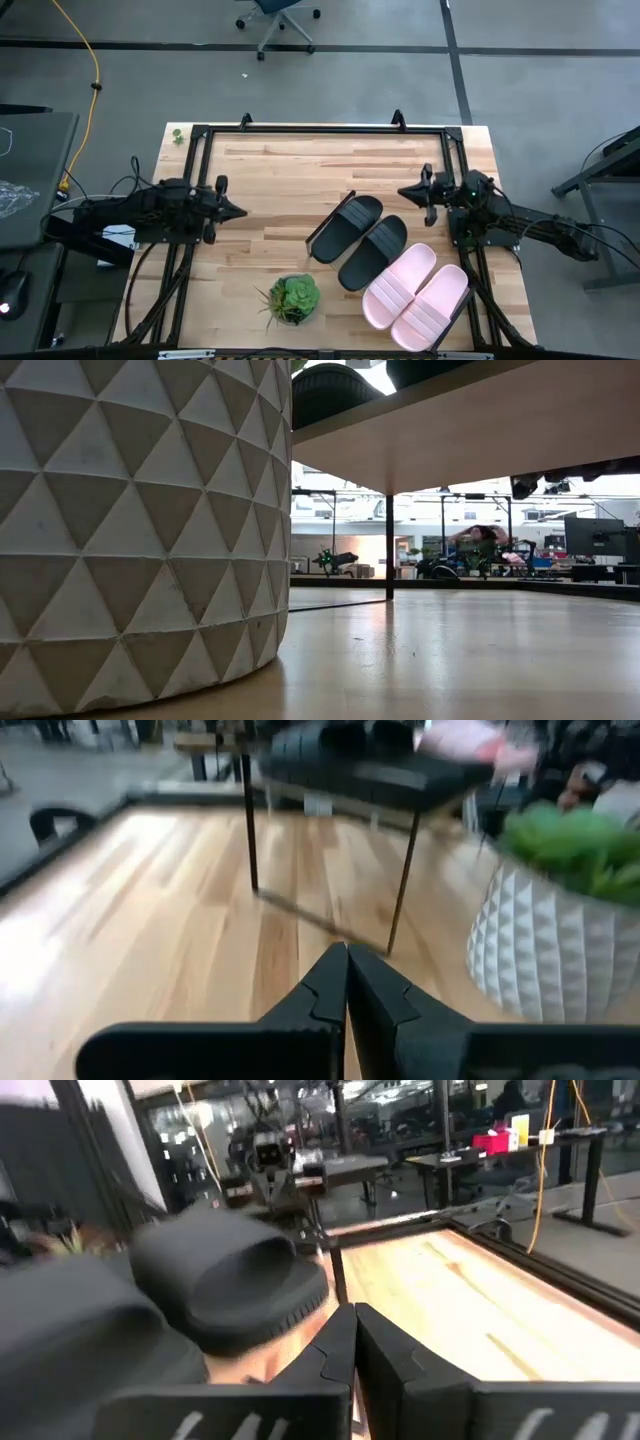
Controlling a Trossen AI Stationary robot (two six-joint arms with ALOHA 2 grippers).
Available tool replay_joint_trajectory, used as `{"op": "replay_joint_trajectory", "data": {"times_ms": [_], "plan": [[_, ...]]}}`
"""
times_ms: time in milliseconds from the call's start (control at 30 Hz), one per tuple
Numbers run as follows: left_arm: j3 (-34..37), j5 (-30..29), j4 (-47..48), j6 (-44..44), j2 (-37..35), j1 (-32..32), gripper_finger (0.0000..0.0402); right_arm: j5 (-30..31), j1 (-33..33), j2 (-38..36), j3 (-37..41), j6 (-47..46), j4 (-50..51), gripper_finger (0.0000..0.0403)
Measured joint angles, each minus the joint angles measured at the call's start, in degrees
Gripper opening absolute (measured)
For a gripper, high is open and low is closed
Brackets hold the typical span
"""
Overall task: Pick and place slides into the shelf
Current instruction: Return to Home Position
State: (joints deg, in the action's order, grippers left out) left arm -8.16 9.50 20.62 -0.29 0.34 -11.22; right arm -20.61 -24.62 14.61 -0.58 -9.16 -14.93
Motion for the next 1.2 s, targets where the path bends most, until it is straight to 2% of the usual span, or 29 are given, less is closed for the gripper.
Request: {"op": "replay_joint_trajectory", "data": {"times_ms": [133,367,500,600,667,833,1000,1167,1200], "plan": [[0.0,-0.1,4.8,-1.4,0.0,0.0,0.0,0.0,0.0,0.0,0.0,2.8,5.0,0.0],[0.0,-1.6,4.6,-1.5,0.0,0.0,0.0,-4.3,0.0,0.1,0.0,4.1,11.1,0.0],[0.0,-5.9,4.9,-0.3,0.0,0.0,0.0,-4.9,0.0,0.0,0.0,4.3,11.1,0.0],[0.0,-12.3,4.5,1.0,0.0,0.0,0.0,-4.9,0.0,0.0,0.0,4.1,11.1,0.0],[0.0,-15.2,1.5,2.7,0.1,0.0,0.0,-4.9,0.0,0.0,0.0,3.8,11.1,0.0],[0.0,-16.3,-12.3,10.4,0.0,0.0,0.0,-4.9,0.0,0.0,0.0,2.7,11.1,0.0],[0.3,-19.2,-17.1,14.3,0.0,0.0,0.0,-4.9,0.0,0.0,0.0,2.1,11.2,0.0],[7.4,-18.4,-31.7,14.1,0.0,0.0,0.0,-4.9,0.0,0.0,0.0,2.1,11.2,0.0],[7.6,-18.4,-31.5,14.1,0.0,0.0,0.0,-4.9,0.0,0.0,0.0,1.8,11.2,0.0]]}}
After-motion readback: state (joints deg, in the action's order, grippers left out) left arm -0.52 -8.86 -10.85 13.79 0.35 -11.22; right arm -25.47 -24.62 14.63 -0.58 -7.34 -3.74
